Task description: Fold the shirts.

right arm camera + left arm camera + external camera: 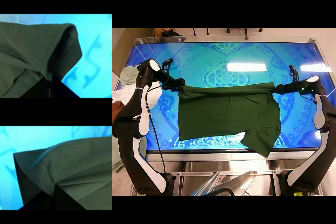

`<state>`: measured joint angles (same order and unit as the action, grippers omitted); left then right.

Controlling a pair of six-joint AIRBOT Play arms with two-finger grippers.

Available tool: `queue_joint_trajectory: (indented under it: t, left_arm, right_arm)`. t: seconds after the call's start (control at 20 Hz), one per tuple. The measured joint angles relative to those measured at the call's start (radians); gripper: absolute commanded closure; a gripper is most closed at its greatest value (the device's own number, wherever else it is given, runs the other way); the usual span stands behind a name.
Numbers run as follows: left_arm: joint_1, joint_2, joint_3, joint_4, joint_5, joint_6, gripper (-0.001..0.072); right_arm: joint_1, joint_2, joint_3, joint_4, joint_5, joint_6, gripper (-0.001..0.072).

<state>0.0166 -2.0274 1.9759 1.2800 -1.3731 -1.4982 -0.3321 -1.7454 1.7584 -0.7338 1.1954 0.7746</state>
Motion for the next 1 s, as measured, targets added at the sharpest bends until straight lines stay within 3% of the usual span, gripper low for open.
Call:
queue_joint_trajectory:
  t: [0.4, 0.45, 0.5, 0.55, 0.85, 1.0]
  left_arm:
    - [-0.001, 0.0, -0.137, 0.039, 0.023, -0.037, 0.0687]
    - [0.0, 0.0, -0.143, 0.044, 0.023, -0.039, 0.0583]
    - [-0.001, 0.0, -0.144, 0.062, 0.023, -0.039, 0.0206]
    - [0.001, 0.0, -0.136, 0.067, 0.023, -0.043, -0.0001]
    - [0.003, 0.031, 0.036, 0.066, -0.09, -0.058, -0.0005]
    - [0.013, 0.113, -0.006, 0.063, -0.141, -0.062, -0.0004]
  right_arm:
    - [0.009, 0.0, 0.0, 0.002, 0.01, 0.019, 0.068]
    - [0.009, 0.0, 0.0, 0.005, 0.011, 0.022, 0.0519]
    - [0.009, 0.002, 0.0, -0.005, 0.005, 0.023, 0.0366]
    - [0.008, 0.006, 0.0, -0.008, 0.004, 0.023, 0.034]
    - [-0.01, 0.144, 0.003, -0.011, 0.031, 0.045, 0.0349]
    - [-0.045, 0.217, 0.003, -0.014, 0.052, 0.098, 0.0351]
